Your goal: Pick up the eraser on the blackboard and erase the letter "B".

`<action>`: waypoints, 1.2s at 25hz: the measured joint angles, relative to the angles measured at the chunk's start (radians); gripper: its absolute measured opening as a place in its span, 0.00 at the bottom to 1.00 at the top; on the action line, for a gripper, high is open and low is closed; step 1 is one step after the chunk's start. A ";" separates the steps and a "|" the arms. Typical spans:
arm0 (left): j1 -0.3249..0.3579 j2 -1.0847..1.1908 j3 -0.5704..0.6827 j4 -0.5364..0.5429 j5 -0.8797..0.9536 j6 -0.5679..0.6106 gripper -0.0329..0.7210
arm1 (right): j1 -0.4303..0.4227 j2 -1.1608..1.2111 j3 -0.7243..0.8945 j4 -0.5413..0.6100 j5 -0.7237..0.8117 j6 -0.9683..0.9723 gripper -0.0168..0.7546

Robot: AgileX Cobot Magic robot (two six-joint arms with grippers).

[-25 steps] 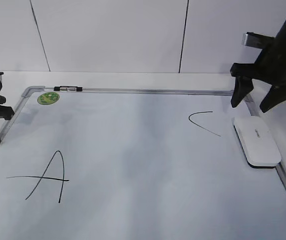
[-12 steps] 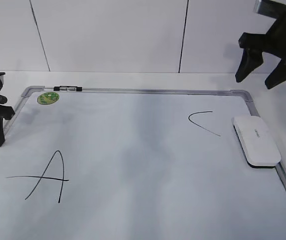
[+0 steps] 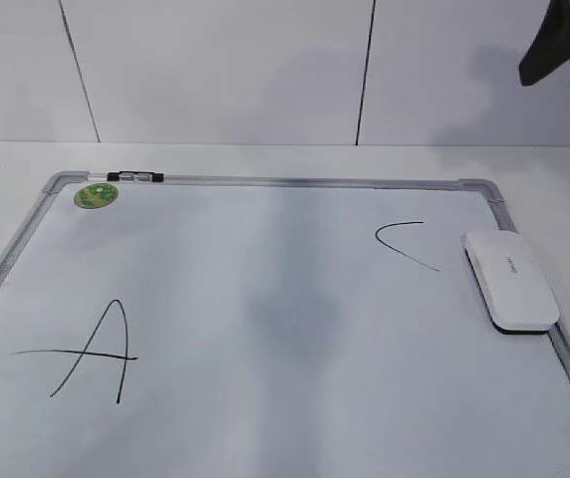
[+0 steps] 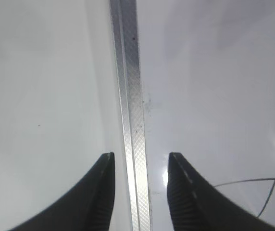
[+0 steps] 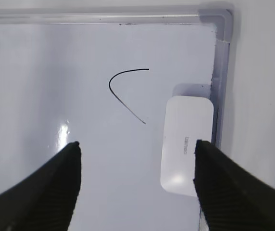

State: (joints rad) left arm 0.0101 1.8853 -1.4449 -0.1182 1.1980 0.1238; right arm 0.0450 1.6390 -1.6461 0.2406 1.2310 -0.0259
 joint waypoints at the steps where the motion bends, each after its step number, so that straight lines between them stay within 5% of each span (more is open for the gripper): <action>1: 0.000 -0.020 0.000 0.000 0.007 0.000 0.41 | 0.000 -0.036 0.027 0.000 0.000 -0.002 0.76; 18: 0.000 -0.586 0.005 -0.015 0.040 -0.041 0.41 | 0.000 -0.814 0.650 -0.034 0.023 -0.006 0.75; 30: 0.000 -1.074 0.309 -0.001 0.060 -0.041 0.41 | 0.000 -1.469 0.858 -0.047 0.040 0.007 0.75</action>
State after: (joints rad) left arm 0.0101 0.8114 -1.1356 -0.1192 1.2583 0.0826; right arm 0.0450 0.1701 -0.7881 0.1940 1.2709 -0.0188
